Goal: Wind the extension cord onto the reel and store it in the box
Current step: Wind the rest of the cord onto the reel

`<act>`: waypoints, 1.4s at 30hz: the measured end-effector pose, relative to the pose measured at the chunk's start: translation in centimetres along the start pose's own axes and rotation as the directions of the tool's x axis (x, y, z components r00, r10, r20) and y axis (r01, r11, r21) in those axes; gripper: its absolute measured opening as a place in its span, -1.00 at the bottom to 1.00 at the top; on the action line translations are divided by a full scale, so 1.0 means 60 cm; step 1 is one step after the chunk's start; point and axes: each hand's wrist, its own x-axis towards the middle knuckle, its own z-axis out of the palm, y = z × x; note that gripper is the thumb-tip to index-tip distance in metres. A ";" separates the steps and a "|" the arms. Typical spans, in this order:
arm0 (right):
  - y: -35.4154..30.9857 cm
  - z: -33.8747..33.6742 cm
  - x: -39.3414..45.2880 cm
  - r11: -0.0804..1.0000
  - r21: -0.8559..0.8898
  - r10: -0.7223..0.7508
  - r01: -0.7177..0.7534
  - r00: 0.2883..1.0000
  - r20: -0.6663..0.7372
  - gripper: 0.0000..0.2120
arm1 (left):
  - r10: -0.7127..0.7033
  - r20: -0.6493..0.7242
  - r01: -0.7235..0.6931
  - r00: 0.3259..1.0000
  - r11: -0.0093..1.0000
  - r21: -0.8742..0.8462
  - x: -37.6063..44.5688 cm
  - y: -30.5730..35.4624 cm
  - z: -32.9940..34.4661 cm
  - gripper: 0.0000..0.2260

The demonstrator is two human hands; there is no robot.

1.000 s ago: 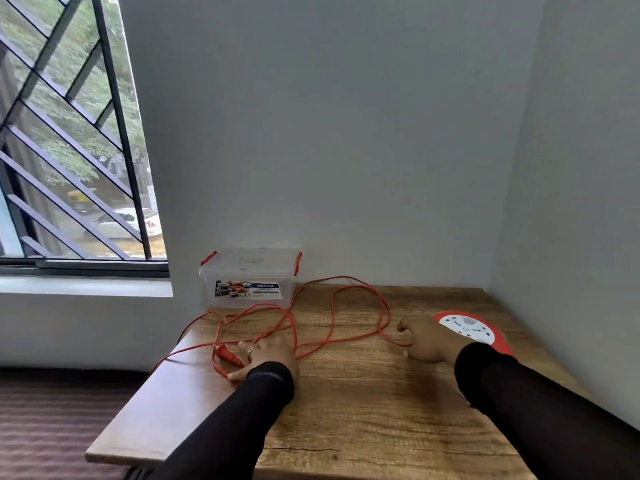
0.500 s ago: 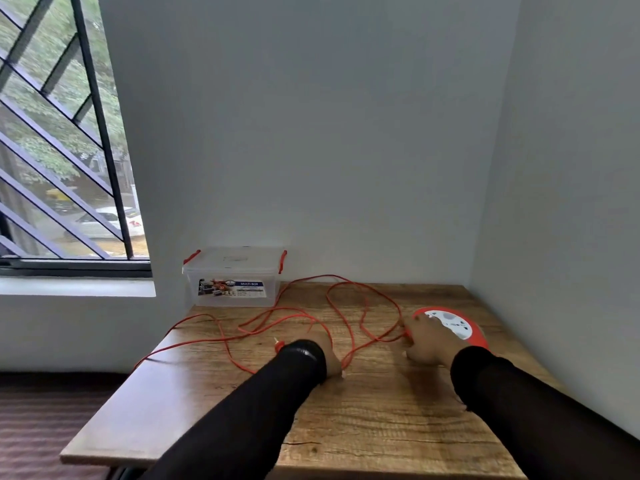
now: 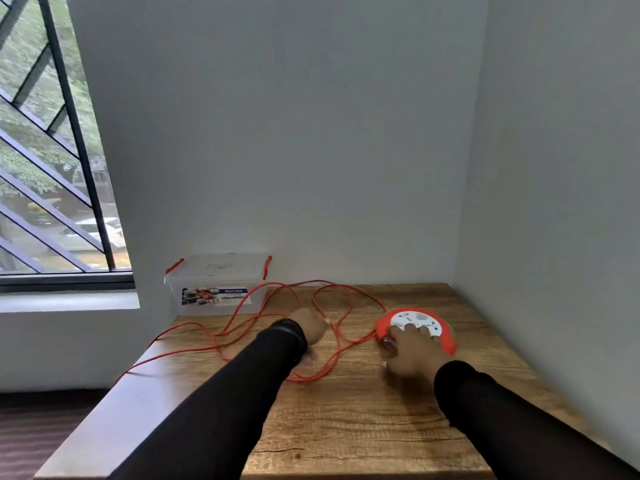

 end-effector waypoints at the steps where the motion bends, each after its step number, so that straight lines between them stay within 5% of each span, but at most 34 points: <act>1: -0.010 0.004 -0.002 0.999 0.020 -0.039 0.039 0.999 -0.022 -0.26 | -0.004 0.048 0.006 0.999 0.999 -0.048 0.000 -0.006 0.017 -0.75; 5: -0.031 0.002 -0.011 0.953 0.246 -0.151 0.178 0.981 -0.124 -0.36 | -0.152 0.280 0.205 0.948 0.964 -0.172 0.003 -0.026 0.082 -0.76; 12: -0.034 0.002 0.003 0.989 0.147 -0.005 0.007 1.000 -0.012 -0.40 | -0.115 0.180 0.195 0.977 0.828 -0.525 0.003 -0.039 0.117 -0.66; 18: -0.046 0.016 0.013 0.959 0.283 0.014 0.025 0.991 -0.134 -0.54 | -0.035 -0.024 0.010 0.999 0.735 -0.678 0.015 -0.044 0.146 -0.76; 22: -0.056 0.026 0.027 0.935 0.350 0.027 0.064 0.968 -0.249 -0.55 | 0.041 -0.165 -0.165 0.985 0.469 -0.868 0.032 -0.055 0.165 -0.70; 25: -0.061 0.029 0.039 0.936 0.336 0.001 0.105 0.954 -0.300 -0.50 | 0.092 -0.272 -0.286 0.958 0.364 -0.886 0.044 -0.057 0.173 -0.60; 35: -0.038 -0.005 0.152 0.976 0.169 -0.109 0.136 0.981 -0.161 -0.34 | 0.242 -0.351 -0.419 0.904 0.342 -0.841 0.136 -0.047 0.170 -0.53; 42: -0.029 0.011 0.185 0.962 0.187 -0.106 0.198 0.905 -0.412 -0.39 | 0.335 -0.363 -0.484 0.869 0.426 -0.765 0.209 -0.035 0.151 -0.53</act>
